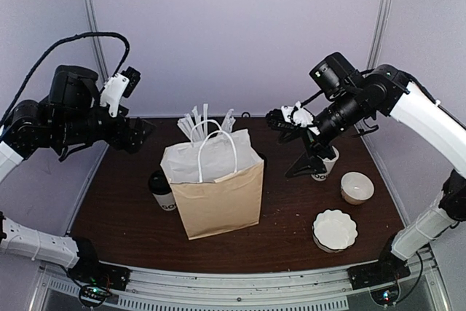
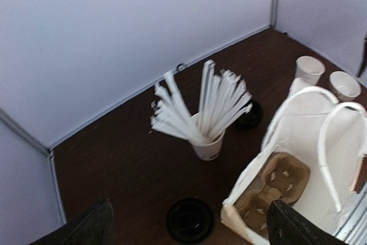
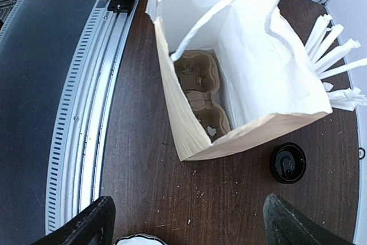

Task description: Pack the takeout coffee

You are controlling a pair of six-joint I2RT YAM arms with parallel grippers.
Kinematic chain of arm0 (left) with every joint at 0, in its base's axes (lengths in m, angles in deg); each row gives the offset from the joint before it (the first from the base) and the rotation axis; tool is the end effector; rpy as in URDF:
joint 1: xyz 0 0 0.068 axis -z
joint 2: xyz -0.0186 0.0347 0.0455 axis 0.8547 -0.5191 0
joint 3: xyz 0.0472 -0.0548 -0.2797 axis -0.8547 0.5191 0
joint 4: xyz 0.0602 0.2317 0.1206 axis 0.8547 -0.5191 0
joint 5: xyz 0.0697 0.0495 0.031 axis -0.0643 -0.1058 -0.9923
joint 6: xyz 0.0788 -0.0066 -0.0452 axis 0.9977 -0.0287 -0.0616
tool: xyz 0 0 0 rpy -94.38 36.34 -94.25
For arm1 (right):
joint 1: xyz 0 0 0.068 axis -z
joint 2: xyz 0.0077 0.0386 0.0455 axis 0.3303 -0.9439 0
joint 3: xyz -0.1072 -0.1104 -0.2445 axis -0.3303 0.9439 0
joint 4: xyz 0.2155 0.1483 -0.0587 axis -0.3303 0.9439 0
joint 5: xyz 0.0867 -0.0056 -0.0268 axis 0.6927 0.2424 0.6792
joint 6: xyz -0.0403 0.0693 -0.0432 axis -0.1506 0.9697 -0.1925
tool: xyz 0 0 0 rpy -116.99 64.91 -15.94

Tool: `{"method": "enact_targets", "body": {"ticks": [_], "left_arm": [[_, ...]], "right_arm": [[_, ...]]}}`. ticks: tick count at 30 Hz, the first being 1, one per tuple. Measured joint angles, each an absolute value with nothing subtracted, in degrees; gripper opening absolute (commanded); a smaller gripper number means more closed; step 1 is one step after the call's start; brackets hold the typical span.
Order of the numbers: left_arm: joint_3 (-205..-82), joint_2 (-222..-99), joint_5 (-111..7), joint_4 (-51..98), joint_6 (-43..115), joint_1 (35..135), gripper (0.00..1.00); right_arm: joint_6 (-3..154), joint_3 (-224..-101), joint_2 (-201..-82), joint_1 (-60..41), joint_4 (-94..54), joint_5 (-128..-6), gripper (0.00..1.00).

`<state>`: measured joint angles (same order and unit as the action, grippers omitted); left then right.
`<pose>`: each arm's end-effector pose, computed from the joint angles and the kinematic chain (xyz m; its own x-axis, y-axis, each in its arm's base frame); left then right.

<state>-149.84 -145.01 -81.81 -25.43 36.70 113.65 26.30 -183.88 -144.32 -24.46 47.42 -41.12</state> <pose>0.1562 -0.1700 0.4252 -0.3690 0.2252 -0.9017 0.5138 0.8579 0.0040 0.1872 0.2418 0.3916 0.1077 -0.6758 -0.7292 -0.9934 -0.1020 -0.0522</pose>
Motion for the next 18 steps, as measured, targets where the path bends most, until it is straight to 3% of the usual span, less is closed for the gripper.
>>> {"method": "enact_targets", "body": {"ticks": [3, 8, 18], "left_arm": [[-150.3, -145.9, -81.9, -34.1, 34.7, 104.3, 0.97], [-146.3, -151.1, -71.6, -41.2, 36.2, 92.4, 0.97], [-146.0, -167.1, -57.3, -42.4, 39.9, 90.6, 0.97]], "right_arm": [[25.5, -185.3, -145.5, -26.1, 48.4, -41.9, 0.94], [25.2, -185.5, -146.4, -26.3, 49.6, -43.0, 0.95], [25.1, -185.4, -146.5, -26.9, 50.2, -45.3, 0.95]]}}
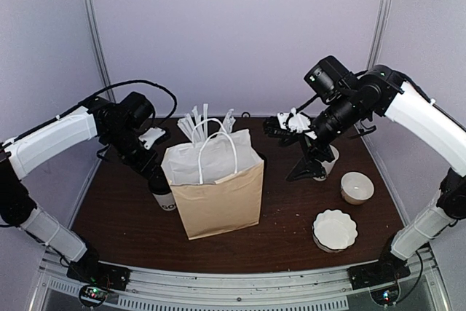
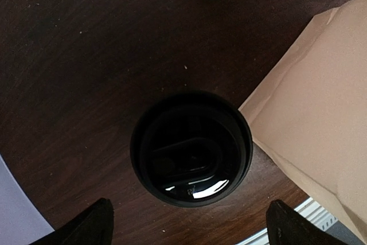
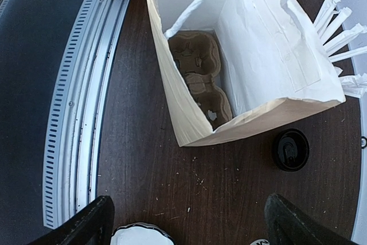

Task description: Pack the takeout coffee

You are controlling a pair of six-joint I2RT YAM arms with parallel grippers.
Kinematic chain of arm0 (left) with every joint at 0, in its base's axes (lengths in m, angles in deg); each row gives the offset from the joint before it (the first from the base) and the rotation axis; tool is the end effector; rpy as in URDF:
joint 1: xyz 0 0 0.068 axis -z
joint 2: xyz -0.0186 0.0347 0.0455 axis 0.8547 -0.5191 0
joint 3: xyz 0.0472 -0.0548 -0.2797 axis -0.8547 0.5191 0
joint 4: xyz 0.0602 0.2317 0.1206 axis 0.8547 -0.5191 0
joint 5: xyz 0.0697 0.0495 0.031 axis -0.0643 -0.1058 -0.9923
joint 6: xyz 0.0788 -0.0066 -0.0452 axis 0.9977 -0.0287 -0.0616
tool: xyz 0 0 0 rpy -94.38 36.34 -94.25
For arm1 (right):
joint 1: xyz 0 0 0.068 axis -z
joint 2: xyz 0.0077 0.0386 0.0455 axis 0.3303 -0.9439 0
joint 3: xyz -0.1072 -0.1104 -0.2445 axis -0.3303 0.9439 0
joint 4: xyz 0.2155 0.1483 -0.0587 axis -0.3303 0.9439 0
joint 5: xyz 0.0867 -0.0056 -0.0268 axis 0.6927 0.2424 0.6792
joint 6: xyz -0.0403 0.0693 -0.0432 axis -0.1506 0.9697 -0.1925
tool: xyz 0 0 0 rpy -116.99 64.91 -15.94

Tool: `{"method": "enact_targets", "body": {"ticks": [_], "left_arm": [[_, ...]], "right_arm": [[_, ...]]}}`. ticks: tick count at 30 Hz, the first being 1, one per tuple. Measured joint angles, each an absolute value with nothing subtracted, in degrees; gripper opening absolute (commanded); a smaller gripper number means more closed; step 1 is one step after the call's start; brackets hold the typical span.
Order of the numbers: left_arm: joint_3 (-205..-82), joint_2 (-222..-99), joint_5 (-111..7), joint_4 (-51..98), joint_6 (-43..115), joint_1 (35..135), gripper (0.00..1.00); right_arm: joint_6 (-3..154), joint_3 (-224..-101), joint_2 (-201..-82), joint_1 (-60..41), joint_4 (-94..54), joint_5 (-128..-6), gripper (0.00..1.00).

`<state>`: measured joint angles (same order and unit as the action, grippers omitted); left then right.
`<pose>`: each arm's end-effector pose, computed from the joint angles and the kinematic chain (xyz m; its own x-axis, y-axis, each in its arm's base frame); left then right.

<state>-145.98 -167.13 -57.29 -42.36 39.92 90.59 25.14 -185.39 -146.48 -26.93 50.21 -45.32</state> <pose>0.2428 -0.1557 0.2742 -0.8649 0.3845 -0.3228 0.4325 0.8971 -0.0905 0.1847 0.2507 0.3825 0.1305 -0.7331 -0.6675 -0.9906 -0.1240 -0.0576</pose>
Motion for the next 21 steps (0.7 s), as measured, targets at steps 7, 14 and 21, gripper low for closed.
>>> {"method": "enact_targets", "body": {"ticks": [7, 14, 21], "left_arm": [[-146.0, -170.3, -55.2, -41.2, 40.7, 90.0, 0.94], [-146.0, -173.7, -55.3, -39.7, 41.2, 89.9, 0.92], [-146.0, -175.6, -54.9, -38.0, 41.5, 89.9, 0.83]], "right_arm": [[25.1, -184.5, -146.4, -27.0, 50.2, -45.8, 0.95], [25.1, -184.4, -146.4, -27.0, 50.2, -45.8, 0.96], [25.1, -183.5, -146.4, -27.0, 50.2, -45.8, 0.96]]}}
